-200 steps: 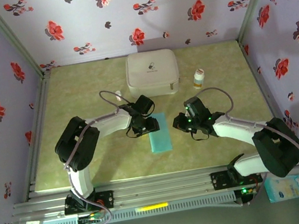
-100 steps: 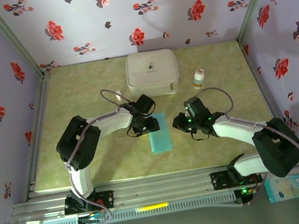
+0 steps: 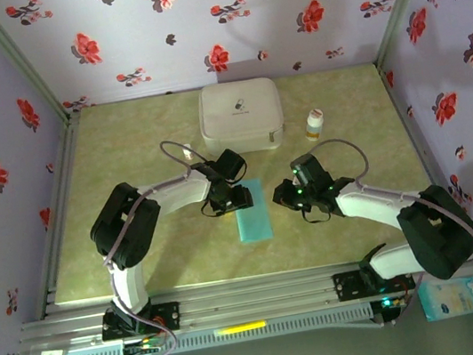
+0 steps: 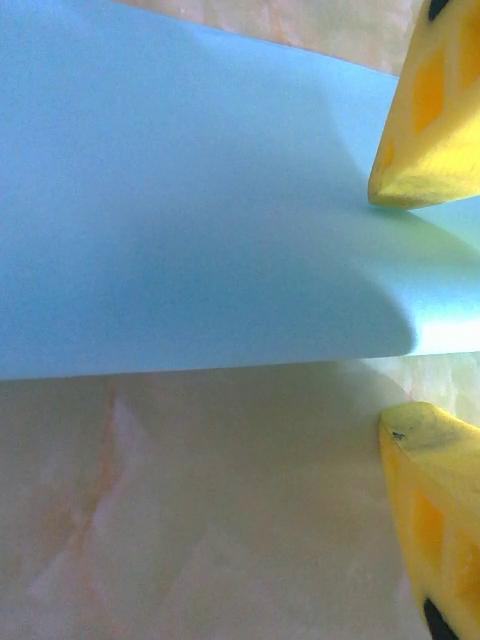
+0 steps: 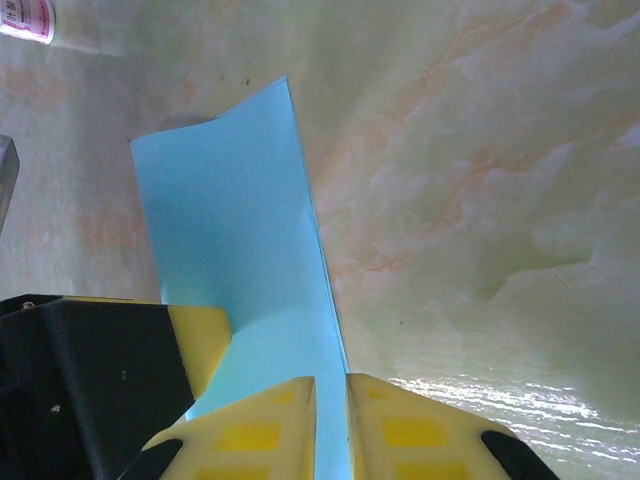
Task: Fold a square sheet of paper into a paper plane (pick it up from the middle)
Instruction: Hold the square sheet of paper at the center of the table.
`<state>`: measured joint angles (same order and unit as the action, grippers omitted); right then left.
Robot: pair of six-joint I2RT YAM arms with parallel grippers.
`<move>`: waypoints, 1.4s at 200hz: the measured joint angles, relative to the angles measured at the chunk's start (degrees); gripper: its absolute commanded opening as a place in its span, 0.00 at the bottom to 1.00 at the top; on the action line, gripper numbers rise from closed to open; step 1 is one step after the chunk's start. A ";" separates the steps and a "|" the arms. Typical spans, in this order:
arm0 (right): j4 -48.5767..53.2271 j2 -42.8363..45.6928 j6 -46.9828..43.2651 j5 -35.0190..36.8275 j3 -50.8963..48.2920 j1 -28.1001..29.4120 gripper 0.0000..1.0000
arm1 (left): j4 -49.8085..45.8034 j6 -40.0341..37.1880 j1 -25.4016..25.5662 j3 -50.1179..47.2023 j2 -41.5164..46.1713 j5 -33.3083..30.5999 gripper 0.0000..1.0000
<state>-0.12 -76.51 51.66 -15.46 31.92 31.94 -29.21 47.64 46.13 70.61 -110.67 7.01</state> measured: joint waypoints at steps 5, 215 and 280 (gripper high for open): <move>-0.02 -0.02 0.00 -0.04 0.00 0.00 0.14 | 0.00 0.00 0.00 0.00 0.00 0.02 0.59; -3.15 -5.01 0.04 -4.28 0.00 0.00 0.03 | 0.42 1.31 0.00 -0.15 0.00 0.00 0.60; -6.84 -9.05 0.52 -6.23 0.94 0.13 0.00 | 0.42 1.29 0.00 -0.15 0.00 0.00 0.60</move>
<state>-6.96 -85.56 52.18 -21.69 32.86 32.08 -28.80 48.93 46.13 70.46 -110.67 7.01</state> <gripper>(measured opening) 0.046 0.596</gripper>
